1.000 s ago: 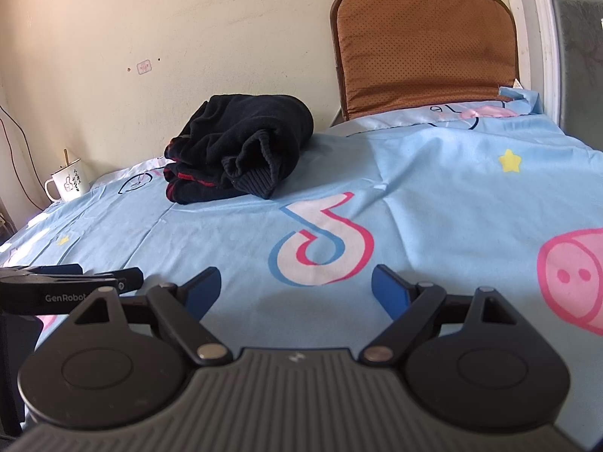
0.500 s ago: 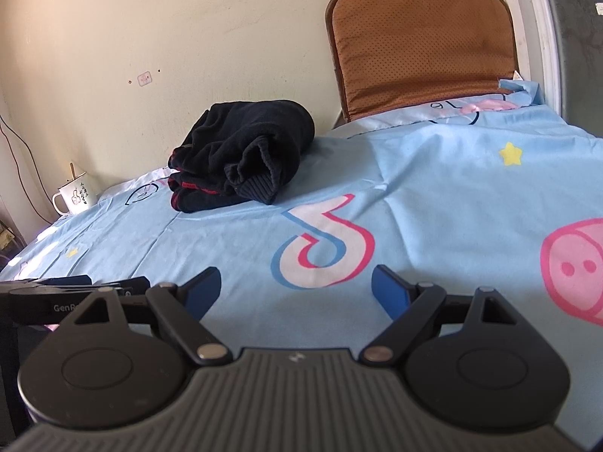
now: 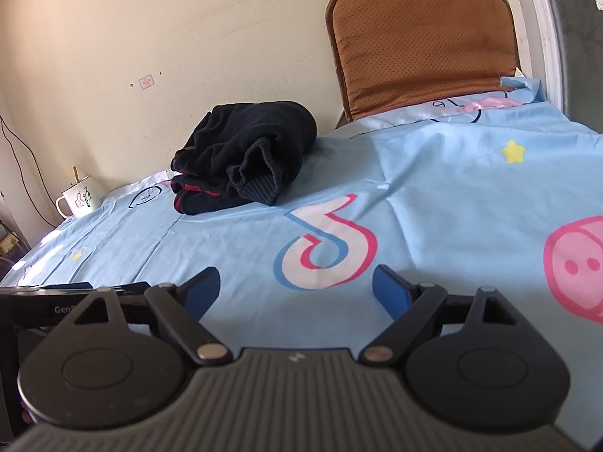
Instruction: Fold small clothes
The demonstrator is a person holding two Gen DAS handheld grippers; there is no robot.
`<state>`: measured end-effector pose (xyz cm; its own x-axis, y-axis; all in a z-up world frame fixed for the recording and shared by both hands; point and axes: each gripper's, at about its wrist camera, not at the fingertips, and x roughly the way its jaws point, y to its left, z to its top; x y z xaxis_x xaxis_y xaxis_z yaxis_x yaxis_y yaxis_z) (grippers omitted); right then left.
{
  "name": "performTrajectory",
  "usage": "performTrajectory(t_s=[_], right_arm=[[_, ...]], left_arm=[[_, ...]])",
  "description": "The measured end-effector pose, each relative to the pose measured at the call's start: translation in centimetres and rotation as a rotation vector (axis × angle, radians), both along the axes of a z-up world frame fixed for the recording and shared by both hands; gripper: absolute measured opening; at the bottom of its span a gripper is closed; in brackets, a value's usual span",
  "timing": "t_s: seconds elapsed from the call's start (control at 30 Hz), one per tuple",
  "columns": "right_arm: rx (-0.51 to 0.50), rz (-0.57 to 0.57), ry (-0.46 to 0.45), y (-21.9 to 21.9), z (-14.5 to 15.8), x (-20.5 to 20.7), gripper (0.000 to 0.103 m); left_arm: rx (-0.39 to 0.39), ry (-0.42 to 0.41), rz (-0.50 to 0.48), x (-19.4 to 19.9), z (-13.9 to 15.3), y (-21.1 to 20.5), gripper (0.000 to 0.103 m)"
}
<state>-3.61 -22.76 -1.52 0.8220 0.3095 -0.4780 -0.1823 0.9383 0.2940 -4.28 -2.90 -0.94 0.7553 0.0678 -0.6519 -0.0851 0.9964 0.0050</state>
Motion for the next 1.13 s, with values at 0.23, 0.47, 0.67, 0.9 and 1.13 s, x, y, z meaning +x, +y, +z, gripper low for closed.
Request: performTrajectory(t_s=[0.23, 0.47, 0.67, 0.9, 1.13], right_arm=[[-0.001, 0.000, 0.000, 0.0, 0.0, 0.0, 0.090], [0.000, 0.000, 0.000, 0.0, 0.0, 0.0, 0.090], [-0.001, 0.000, 0.000, 0.0, 0.0, 0.0, 0.090], [-0.002, 0.000, 0.000, 0.0, 0.0, 0.0, 0.090], [-0.002, 0.000, 0.000, 0.0, 0.0, 0.0, 0.090]], left_arm=[[0.002, 0.000, 0.003, 0.0, 0.0, 0.0, 0.103], [0.002, -0.001, 0.002, 0.0, 0.0, 0.0, 0.103], [0.000, -0.007, 0.005, -0.2, 0.0, 0.0, 0.103], [-0.013, -0.028, 0.014, -0.6, 0.2, 0.3, 0.103], [0.022, -0.083, -0.016, -1.1, 0.5, -0.4, 0.103]])
